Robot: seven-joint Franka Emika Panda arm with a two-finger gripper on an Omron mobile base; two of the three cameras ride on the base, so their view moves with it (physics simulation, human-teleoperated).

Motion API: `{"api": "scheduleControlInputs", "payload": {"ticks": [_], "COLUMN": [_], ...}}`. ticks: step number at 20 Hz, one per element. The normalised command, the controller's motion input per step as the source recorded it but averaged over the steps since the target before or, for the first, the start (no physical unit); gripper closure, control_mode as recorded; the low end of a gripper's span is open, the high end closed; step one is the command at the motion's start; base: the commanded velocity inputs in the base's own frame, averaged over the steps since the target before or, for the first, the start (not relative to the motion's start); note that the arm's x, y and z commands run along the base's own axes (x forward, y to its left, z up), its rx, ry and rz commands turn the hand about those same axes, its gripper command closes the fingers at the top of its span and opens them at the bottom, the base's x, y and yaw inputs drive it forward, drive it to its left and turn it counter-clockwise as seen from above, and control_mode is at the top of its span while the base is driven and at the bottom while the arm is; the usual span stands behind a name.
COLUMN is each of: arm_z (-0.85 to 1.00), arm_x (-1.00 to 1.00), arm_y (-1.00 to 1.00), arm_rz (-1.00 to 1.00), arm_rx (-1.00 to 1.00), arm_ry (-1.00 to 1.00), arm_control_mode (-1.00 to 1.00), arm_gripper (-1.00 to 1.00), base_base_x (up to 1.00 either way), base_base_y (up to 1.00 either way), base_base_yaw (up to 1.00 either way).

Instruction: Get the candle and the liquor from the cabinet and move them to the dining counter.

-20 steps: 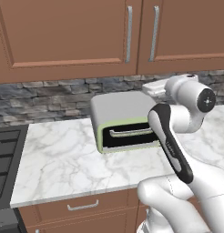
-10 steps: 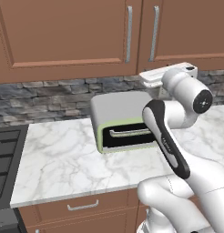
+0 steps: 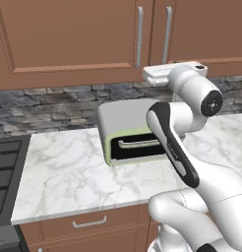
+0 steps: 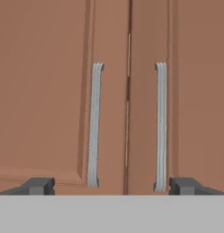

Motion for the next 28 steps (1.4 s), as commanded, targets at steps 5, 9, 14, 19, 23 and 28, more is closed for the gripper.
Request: {"api": "scheduleControlInputs", "payload": {"ticks": [5,9,14,19,23,28], "arm_z": [0.0,0.0,0.0,0.0,0.0,0.0], "arm_x": [0.03,0.24,0.4,0.4,0.45,0.35], "arm_y": [0.07,0.07,0.11,0.16,0.1,0.04], "arm_rz": [0.0,0.01,0.06,0.06,0.03,0.0], "arm_rx": [0.11,0.03,0.0,0.0,0.0,0.0], "arm_ry": [-0.14,-0.11,-0.06,-0.01,-0.01,-0.04], "arm_control_mode": [-1.0,-1.0,-1.0,-1.0,-1.0,-1.0], "arm_gripper": [-1.0,-1.0,-1.0,-1.0,-1.0,-1.0], "base_base_x": [0.0,0.0,0.0,0.0,0.0,0.0], "base_base_y": [0.0,0.0,0.0,0.0,0.0,0.0], "base_base_yaw": [0.0,0.0,0.0,0.0,0.0,0.0]}}
